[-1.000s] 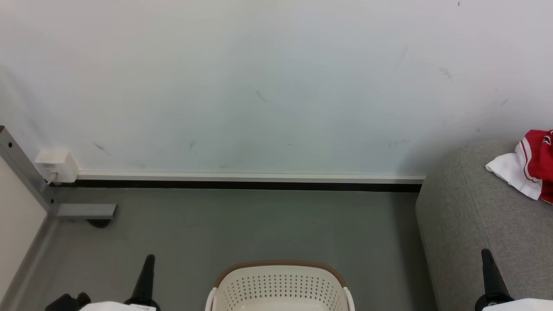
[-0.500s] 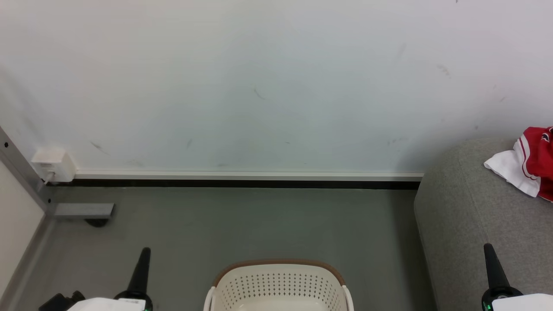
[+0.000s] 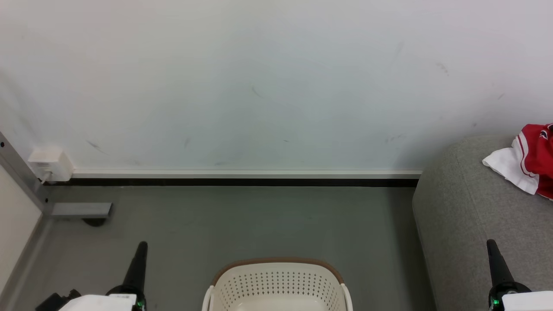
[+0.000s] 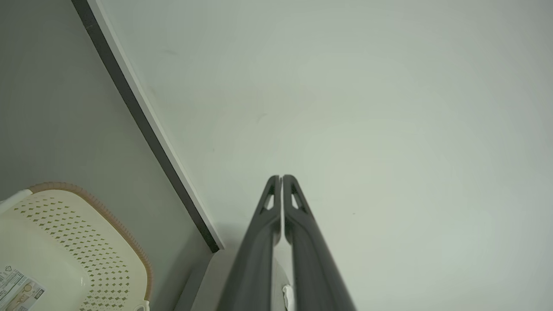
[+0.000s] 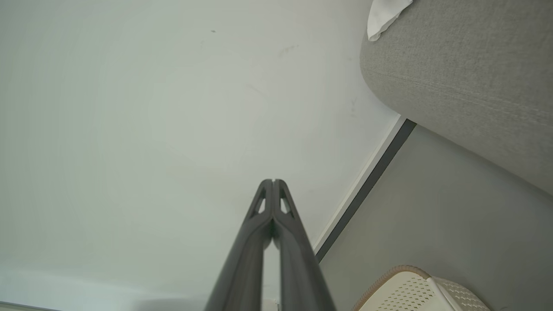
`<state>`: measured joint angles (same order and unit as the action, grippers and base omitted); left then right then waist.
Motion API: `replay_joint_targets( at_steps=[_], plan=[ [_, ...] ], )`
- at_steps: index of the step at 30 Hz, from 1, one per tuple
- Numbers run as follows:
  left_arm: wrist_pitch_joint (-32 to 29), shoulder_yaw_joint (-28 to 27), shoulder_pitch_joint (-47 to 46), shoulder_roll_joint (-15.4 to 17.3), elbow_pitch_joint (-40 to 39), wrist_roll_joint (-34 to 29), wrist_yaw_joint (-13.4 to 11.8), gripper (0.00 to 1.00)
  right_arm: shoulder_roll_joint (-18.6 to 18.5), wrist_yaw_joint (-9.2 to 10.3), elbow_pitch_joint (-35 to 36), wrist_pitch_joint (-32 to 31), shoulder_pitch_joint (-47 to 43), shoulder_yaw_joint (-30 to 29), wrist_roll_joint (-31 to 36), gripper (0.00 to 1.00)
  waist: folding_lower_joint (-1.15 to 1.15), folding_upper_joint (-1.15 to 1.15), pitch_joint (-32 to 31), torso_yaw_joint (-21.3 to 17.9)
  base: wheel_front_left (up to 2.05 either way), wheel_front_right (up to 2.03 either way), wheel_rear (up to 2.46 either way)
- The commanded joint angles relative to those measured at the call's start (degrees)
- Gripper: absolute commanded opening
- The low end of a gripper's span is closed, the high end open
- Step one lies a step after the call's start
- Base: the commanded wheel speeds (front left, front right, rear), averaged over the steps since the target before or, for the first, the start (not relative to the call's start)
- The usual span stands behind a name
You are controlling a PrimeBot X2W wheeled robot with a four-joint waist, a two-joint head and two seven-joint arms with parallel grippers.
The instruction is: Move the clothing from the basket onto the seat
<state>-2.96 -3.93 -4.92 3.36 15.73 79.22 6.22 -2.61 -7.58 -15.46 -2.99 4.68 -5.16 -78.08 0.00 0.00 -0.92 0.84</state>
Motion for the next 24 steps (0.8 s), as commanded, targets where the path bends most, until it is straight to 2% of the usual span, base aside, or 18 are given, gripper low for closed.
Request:
replay_joint_targets(
  at_steps=[1, 24],
  plan=[
    [-0.4, -0.5, -1.0, 0.1, -0.6, 1.2, 0.4, 0.0, -0.4, 0.12, 0.5, -0.4, 1.3, -0.3, -1.4, 0.0, 0.0, 0.0, 0.0, 0.0, 0.0, 0.0, 0.0],
    [-2.9, -2.3, -1.8, -0.3, -1.2, 10.2, 1.1, 0.0, -0.4, 0.14, 1.0, -2.9, 2.1, -1.3, -10.9, 0.0, 0.0, 0.0, 0.6, -0.6, 0.0, 0.0, 0.0]
  ],
)
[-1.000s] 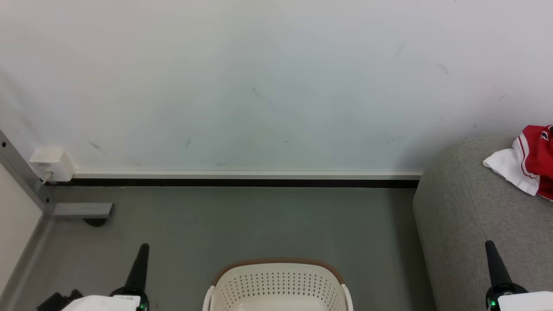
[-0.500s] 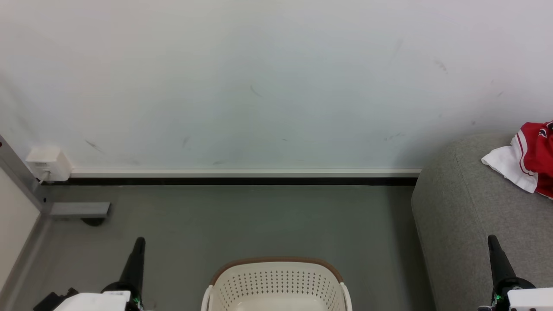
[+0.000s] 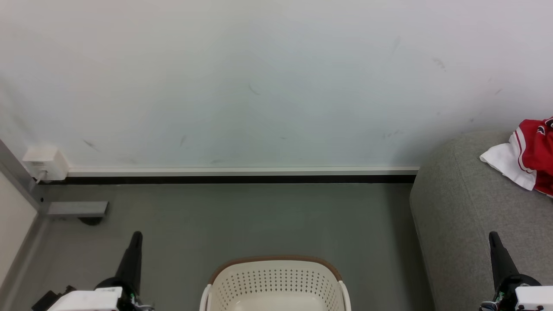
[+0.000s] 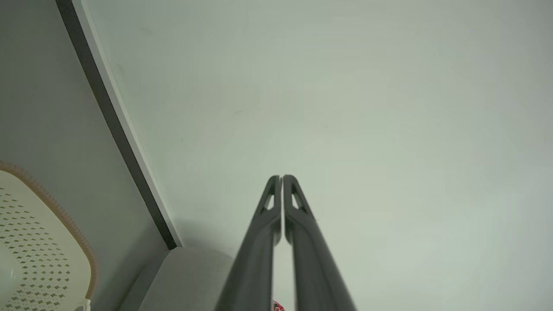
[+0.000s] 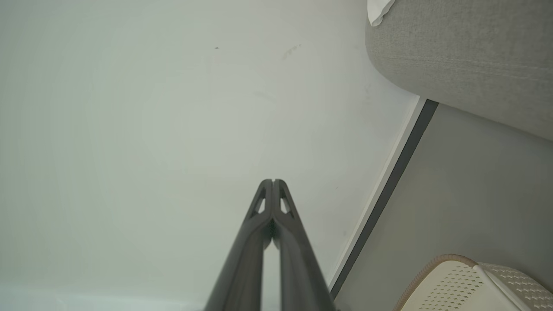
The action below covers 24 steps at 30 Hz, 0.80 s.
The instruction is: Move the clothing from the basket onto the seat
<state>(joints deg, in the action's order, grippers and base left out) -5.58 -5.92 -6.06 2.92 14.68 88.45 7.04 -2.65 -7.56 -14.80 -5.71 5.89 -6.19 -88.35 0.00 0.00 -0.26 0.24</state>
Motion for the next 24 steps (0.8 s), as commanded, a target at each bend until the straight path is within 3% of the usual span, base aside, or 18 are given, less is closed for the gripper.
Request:
replay_joint_targets(
  at_steps=[1, 10, 24],
  plan=[
    [-0.4, -0.4, -0.7, 0.1, -0.2, 1.3, 0.3, 0.0, -0.4, 0.13, 0.4, -0.2, 1.0, -0.3, -1.0, 0.0, 0.0, 0.0, 0.0, 0.0, 0.0, 0.0, 0.0],
    [-1.3, -0.9, -0.9, 0.0, -0.5, 4.4, 0.6, 0.0, -0.4, 0.14, 0.5, -1.1, 1.1, -0.7, -4.3, 0.0, 0.0, 0.0, 0.3, -0.2, 0.0, 0.0, 0.0],
    [-1.3, -0.9, -0.8, 0.0, -0.4, 4.2, 0.6, 0.0, -0.4, 0.14, 0.5, -1.1, 1.0, -0.6, -4.0, 0.0, 0.0, 0.0, 0.3, -0.2, 0.0, 0.0, 0.0]
  ],
)
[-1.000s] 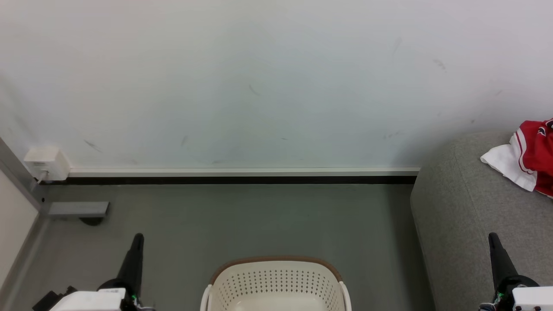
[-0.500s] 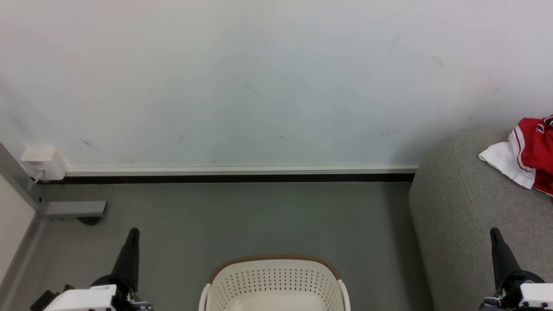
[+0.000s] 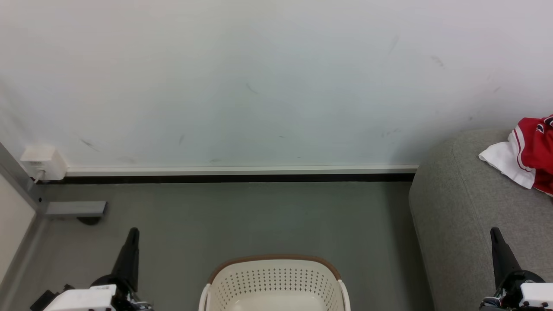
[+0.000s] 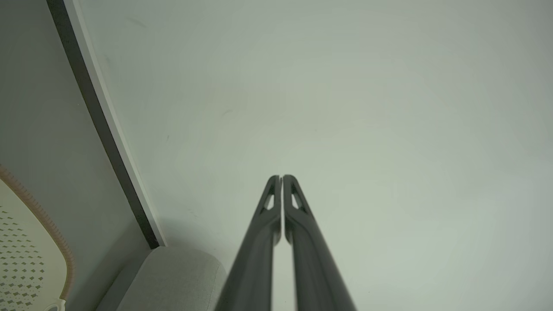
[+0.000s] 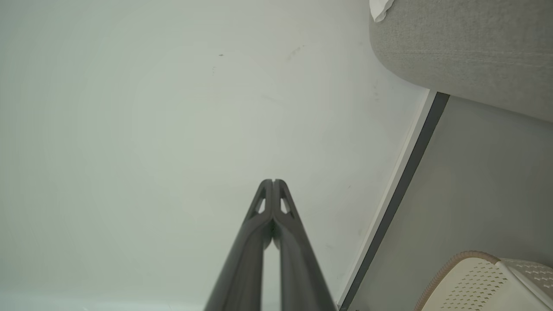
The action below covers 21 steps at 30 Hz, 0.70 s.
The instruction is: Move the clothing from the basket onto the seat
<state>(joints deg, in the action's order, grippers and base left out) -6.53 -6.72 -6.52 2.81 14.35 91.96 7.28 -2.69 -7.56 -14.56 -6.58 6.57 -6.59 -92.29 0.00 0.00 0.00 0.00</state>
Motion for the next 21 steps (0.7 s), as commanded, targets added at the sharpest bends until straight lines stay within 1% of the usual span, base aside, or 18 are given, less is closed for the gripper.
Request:
replay_joint_targets(
  at_steps=[1, 21],
  plan=[
    [-0.3, -0.1, -0.4, 0.1, -0.1, 0.7, 0.3, 0.0, -0.4, 0.14, 0.3, -0.3, 0.4, -0.2, -0.1, 0.0, 0.0, 0.0, 0.0, 0.0, 0.0, 0.0, 0.0],
    [-0.3, -0.1, -0.4, 0.1, -0.1, 0.7, 0.3, 0.0, -0.4, 0.14, 0.3, -0.3, 0.4, -0.2, -0.1, 0.0, 0.0, 0.0, 0.0, 0.0, 0.0, 0.0, 0.0]
  ],
)
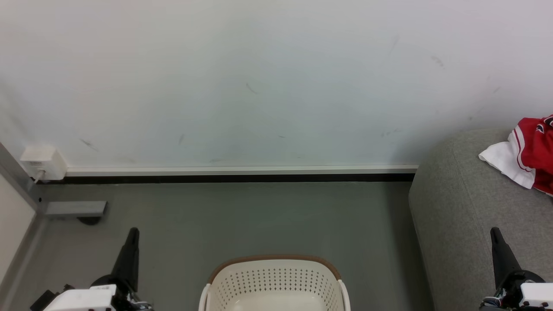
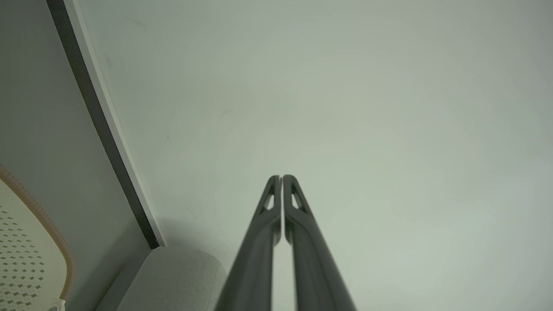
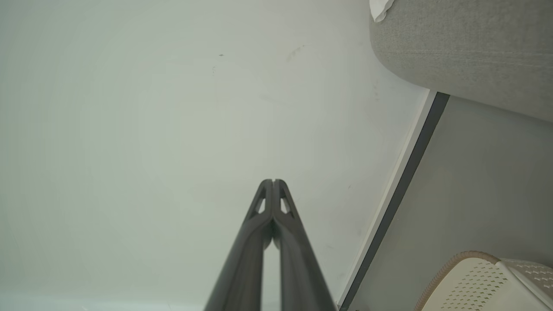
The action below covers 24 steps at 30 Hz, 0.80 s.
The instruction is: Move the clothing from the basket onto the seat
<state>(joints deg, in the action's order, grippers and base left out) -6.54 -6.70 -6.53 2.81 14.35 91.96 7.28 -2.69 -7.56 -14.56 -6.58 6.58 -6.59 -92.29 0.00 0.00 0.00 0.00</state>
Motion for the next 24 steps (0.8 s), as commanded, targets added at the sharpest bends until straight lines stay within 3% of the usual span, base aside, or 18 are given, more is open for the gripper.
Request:
replay_joint_targets(
  at_steps=[1, 24],
  plan=[
    [-0.3, -0.1, -0.4, 0.1, -0.1, 0.7, 0.3, 0.0, -0.4, 0.14, 0.3, -0.3, 0.3, -0.2, -0.1, 0.0, 0.0, 0.0, 0.0, 0.0, 0.0, 0.0, 0.0],
    [-0.3, -0.1, -0.4, 0.1, -0.1, 0.7, 0.3, 0.0, -0.3, 0.14, 0.3, -0.3, 0.3, -0.2, -0.1, 0.0, 0.0, 0.0, 0.0, 0.0, 0.0, 0.0, 0.0]
  ],
)
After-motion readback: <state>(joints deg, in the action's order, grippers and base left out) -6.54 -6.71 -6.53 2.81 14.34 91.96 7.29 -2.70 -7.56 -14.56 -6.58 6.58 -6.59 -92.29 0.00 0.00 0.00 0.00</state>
